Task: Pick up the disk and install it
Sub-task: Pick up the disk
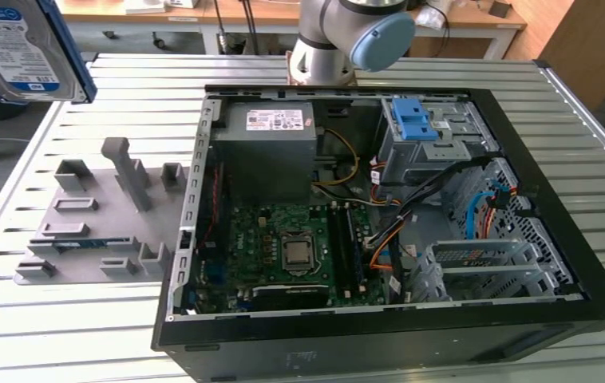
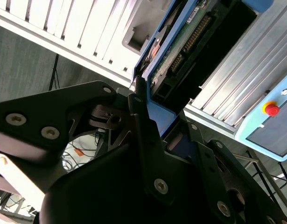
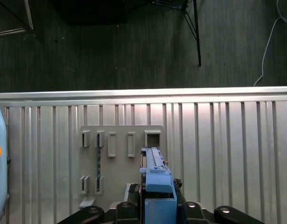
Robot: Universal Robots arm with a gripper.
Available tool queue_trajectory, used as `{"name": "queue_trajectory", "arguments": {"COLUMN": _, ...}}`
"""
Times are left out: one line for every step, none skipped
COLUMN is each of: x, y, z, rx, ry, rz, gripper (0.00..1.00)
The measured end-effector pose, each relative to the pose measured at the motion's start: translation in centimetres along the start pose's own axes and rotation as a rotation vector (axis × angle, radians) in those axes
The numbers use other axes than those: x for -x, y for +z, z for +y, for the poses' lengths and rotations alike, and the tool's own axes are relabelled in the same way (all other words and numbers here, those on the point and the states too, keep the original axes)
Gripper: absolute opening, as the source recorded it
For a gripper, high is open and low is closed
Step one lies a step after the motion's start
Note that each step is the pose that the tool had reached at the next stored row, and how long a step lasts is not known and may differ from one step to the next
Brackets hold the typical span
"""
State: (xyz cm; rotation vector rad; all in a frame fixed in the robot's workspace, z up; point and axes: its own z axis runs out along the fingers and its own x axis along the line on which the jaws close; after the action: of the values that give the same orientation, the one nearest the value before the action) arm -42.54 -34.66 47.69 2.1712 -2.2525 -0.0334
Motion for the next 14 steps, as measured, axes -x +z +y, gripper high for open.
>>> {"name": "queue_trajectory", "arguments": {"x": 0.0, "y": 0.0, "z": -0.02, "rx": 0.0, "ry": 0.0, "rz": 0.0001, "gripper": 0.36}}
{"name": "queue_trajectory", "arguments": {"x": 0.0, "y": -0.01, "z": -0.04, "rx": 0.0001, "ry": 0.0, "rz": 0.0001, "gripper": 0.36}}
{"name": "queue_trajectory", "arguments": {"x": 0.0, "y": -0.01, "z": -0.06, "rx": 0.0001, "ry": 0.0, "rz": 0.0001, "gripper": 0.36}}
{"name": "queue_trajectory", "arguments": {"x": 0.0, "y": -0.01, "z": -0.08, "rx": 0.0001, "ry": 0.0, "rz": 0.0001, "gripper": 0.36}}
{"name": "queue_trajectory", "arguments": {"x": 0.0, "y": -0.01, "z": -0.11, "rx": 0.0, "ry": 0.0, "rz": 0.0001, "gripper": 0.36}}
{"name": "queue_trajectory", "arguments": {"x": 0.0, "y": -0.01, "z": -0.13, "rx": 0.0001, "ry": 0.0, "rz": 0.0001, "gripper": 0.36}}
{"name": "queue_trajectory", "arguments": {"x": 0.0, "y": -0.01, "z": -0.14, "rx": 0.0, "ry": 0.0, "rz": 0.0, "gripper": 0.36}}
{"name": "queue_trajectory", "arguments": {"x": 0.0, "y": -0.01, "z": -0.15, "rx": 0.0001, "ry": 0.0, "rz": 0.0001, "gripper": 0.36}}
{"name": "queue_trajectory", "arguments": {"x": 0.0, "y": -0.01, "z": -0.16, "rx": 0.0001, "ry": 0.0, "rz": 0.0001, "gripper": 0.36}}
{"name": "queue_trajectory", "arguments": {"x": 0.0, "y": -0.01, "z": -0.17, "rx": 0.0001, "ry": 0.0, "rz": 0.0001, "gripper": 0.36}}
{"name": "queue_trajectory", "arguments": {"x": 0.0, "y": -0.01, "z": -0.19, "rx": 0.0, "ry": 0.0, "rz": 0.0, "gripper": 0.36}}
{"name": "queue_trajectory", "arguments": {"x": 0.01, "y": -0.01, "z": -0.21, "rx": 0.0, "ry": 0.0, "rz": 0.0, "gripper": 0.36}}
{"name": "queue_trajectory", "arguments": {"x": 0.01, "y": -0.02, "z": -0.27, "rx": 0.0001, "ry": 0.0, "rz": 0.0001, "gripper": 0.36}}
{"name": "queue_trajectory", "arguments": {"x": 0.01, "y": -0.02, "z": -0.32, "rx": 0.0001, "ry": 0.0, "rz": 0.0001, "gripper": 0.36}}
